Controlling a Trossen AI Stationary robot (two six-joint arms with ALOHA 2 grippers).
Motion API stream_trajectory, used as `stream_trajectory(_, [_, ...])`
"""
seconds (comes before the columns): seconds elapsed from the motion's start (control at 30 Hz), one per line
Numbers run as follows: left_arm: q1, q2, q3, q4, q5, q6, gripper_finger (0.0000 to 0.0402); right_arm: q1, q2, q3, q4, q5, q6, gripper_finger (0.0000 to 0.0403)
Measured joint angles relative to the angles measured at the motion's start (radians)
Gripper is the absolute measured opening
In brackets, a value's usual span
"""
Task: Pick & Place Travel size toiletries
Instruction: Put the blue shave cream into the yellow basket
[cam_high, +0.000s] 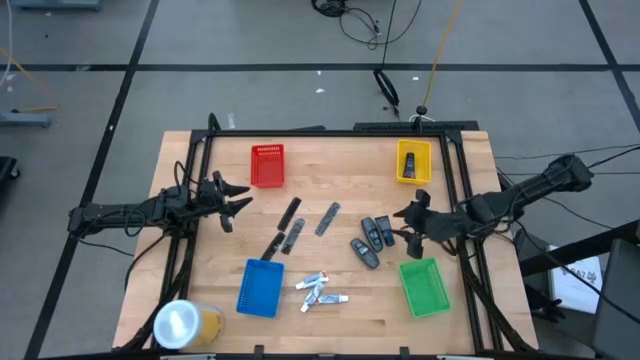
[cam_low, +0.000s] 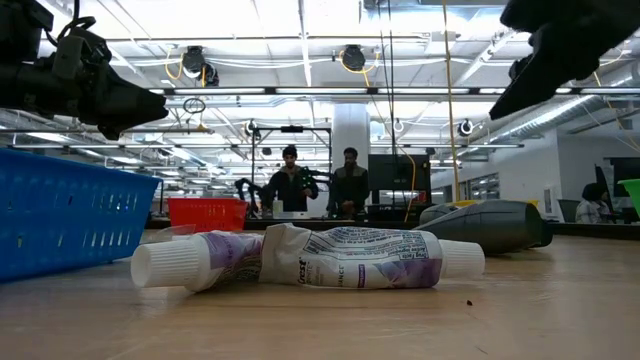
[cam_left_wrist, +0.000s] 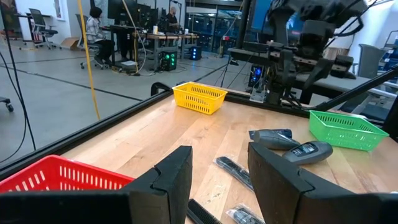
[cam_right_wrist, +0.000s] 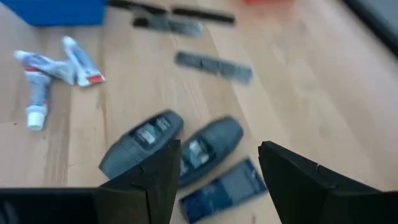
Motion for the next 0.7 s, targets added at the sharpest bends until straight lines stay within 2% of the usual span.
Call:
stream_trajectory(0.13, [0.0, 0.0, 0.0, 0.0, 0.0, 0.0, 0.0154, -0.011, 0.13, 0.08, -0.106, -0.069, 0.181, 0.0208])
stream_trajectory(0.37, [0.0, 0.0, 0.0, 0.0, 0.0, 0.0, 0.0154, -0.105, 0.292, 0.089, -0.151, -0.235, 0.421, 0.0208])
stream_trajectory(0.5, [0.0, 0.0, 0.0, 0.0, 0.0, 0.0, 0.0154, -0.154, 0.338, 0.089, -0.15, -0.265, 0.475, 0.0208])
stream_trajectory(0.7, [0.0, 0.0, 0.0, 0.0, 0.0, 0.0, 0.0154, -0.188, 0.393, 0.088, -0.111, -0.3, 0.47, 0.0208])
